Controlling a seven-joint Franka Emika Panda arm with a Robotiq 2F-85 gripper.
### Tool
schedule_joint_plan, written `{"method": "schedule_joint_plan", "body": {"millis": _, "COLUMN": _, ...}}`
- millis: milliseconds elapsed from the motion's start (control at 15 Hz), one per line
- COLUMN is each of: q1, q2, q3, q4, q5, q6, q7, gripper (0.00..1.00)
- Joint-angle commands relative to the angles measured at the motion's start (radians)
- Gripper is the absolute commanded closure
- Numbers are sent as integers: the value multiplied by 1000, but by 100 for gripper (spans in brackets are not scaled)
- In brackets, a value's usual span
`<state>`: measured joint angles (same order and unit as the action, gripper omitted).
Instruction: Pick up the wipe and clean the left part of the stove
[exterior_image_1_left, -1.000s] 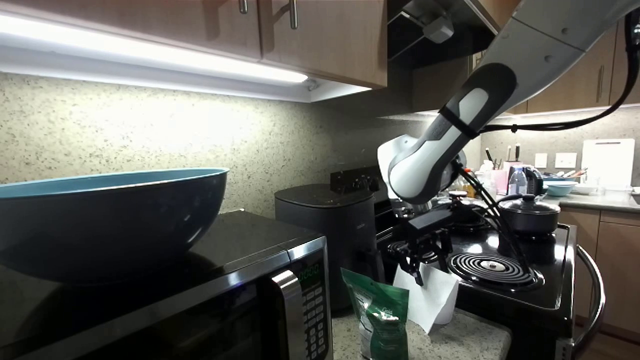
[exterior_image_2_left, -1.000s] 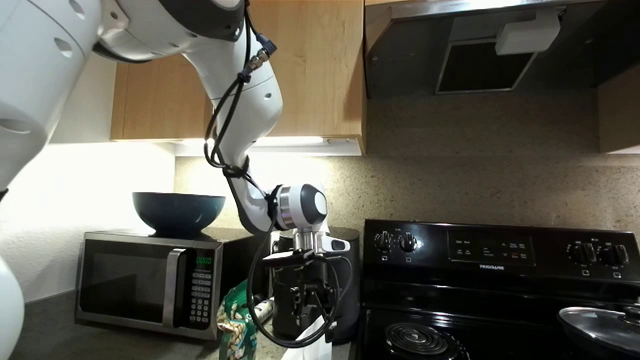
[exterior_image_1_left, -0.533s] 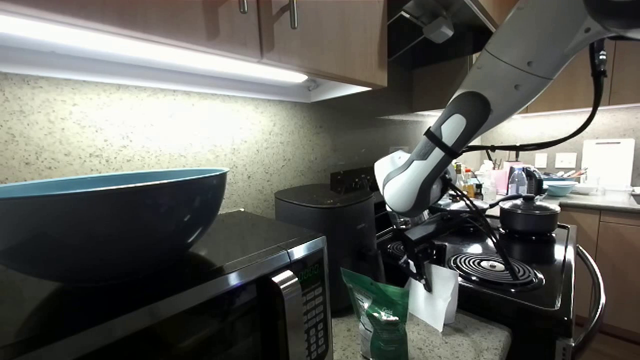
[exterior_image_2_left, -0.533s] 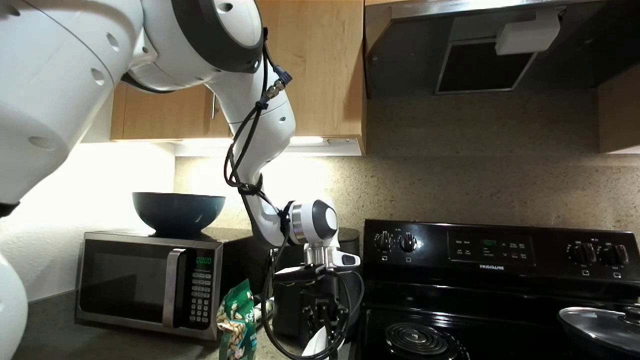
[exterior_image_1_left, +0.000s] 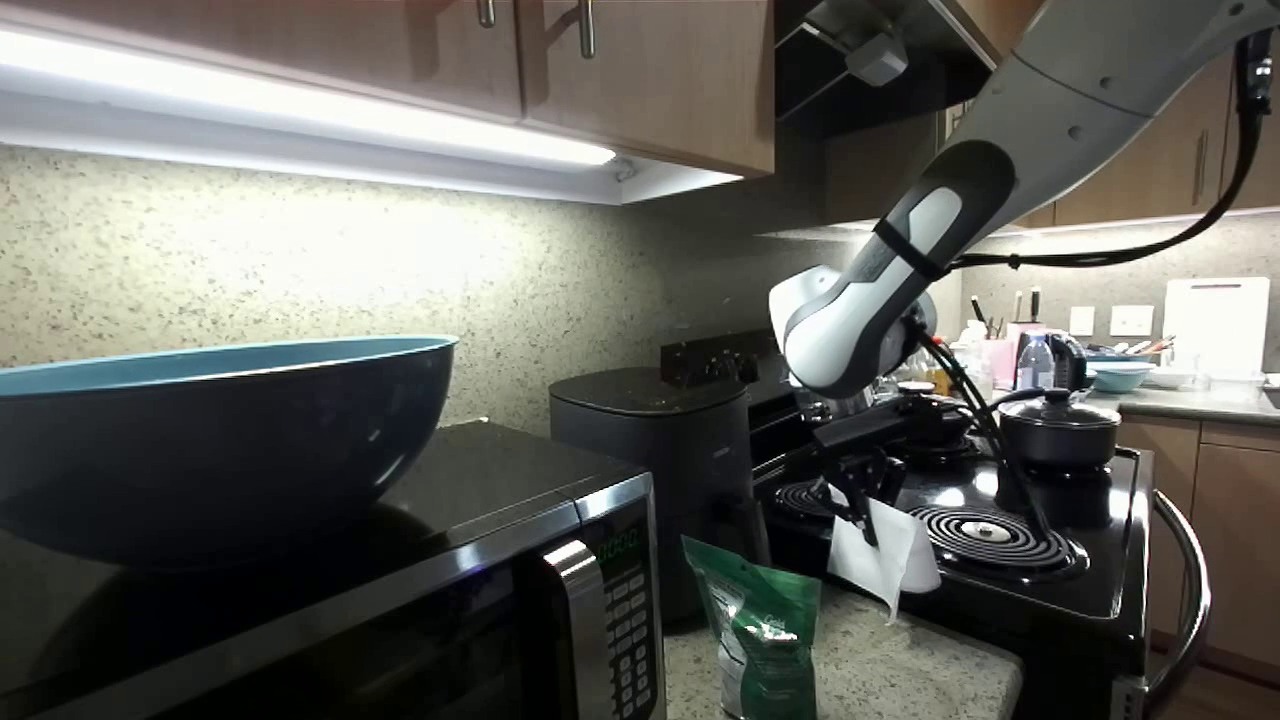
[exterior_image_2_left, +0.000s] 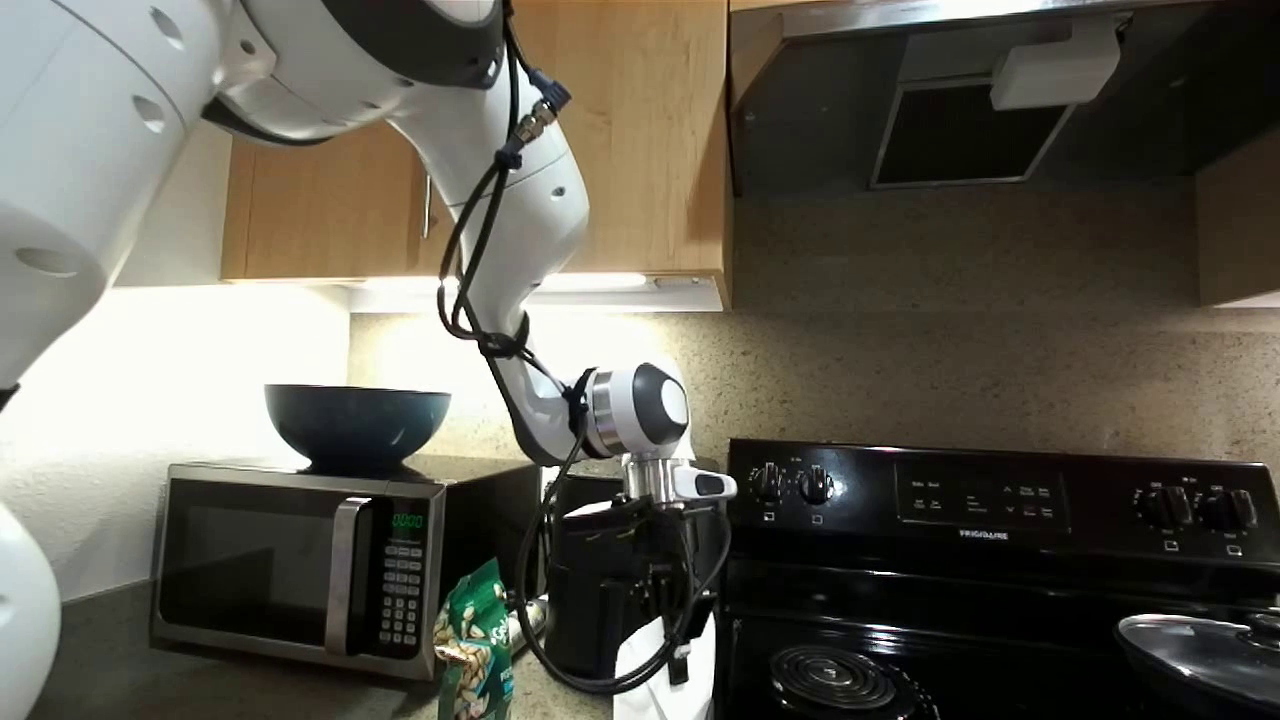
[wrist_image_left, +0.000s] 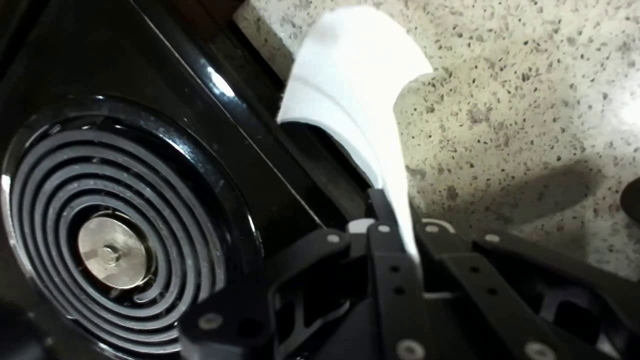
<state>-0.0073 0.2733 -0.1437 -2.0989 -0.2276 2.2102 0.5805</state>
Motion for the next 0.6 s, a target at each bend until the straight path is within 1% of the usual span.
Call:
{"method": "schedule_joint_plan", "body": {"millis": 0, "q1": 10, "q2": -137, "q3": -30, "q4": -113, "q5": -24, "q6": 55, "q7": 172, "gripper": 92}}
{"method": "schedule_joint_plan", "body": {"millis": 67, "q1": 7, "q2": -160, "q3": -34, "q4": -127, "q5": -40, "q6": 59, "q7": 225, "gripper": 92}}
{"method": "schedule_joint_plan", "body": {"millis": 200, "q1": 4, "q2": -204, "q3": -41, "q4": -155, "q5": -114, "q6": 58, "q7": 355, "gripper": 92}}
{"method": "schedule_joint_plan", "body": {"millis": 333, "q1": -5, "q2": -223, "q3": -38, "q4": -168, "q5": -202, "q6": 53, "q7": 497, "gripper": 92}}
{"method": "schedule_joint_plan", "body": {"millis": 400, "q1": -9, "q2": -208, "q3": -33, "q4": -160, "q5": -233, "q6": 53, "q7": 570, "gripper": 93}}
{"method": "schedule_joint_plan", "body": {"millis": 467, "q1": -15, "q2": -197, "q3": -26, "q4": -155, "q5": -229, "q6": 42, "q7": 593, "gripper": 93}}
{"method": "schedule_joint_plan", "body": {"millis": 533, "q1": -24, "q2": -188, "q3": -17, "q4": -126, "q5": -195, "q6": 22, "q7": 508, "gripper": 93}}
